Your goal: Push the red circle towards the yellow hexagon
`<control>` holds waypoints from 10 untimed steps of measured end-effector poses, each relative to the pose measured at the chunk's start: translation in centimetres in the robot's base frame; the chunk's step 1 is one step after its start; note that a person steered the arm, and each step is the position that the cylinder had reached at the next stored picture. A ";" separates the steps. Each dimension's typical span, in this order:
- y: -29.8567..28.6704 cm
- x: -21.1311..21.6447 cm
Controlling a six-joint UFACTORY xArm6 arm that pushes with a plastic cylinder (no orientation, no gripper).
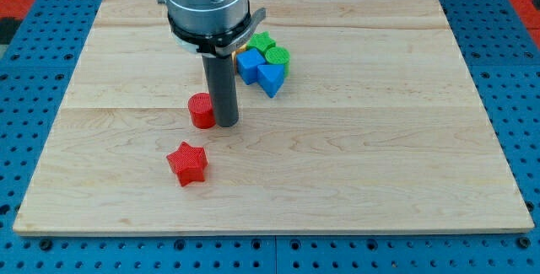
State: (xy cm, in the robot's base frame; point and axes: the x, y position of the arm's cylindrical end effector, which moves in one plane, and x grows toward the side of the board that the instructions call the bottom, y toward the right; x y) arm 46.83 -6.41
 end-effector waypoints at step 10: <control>-7.0 -5.2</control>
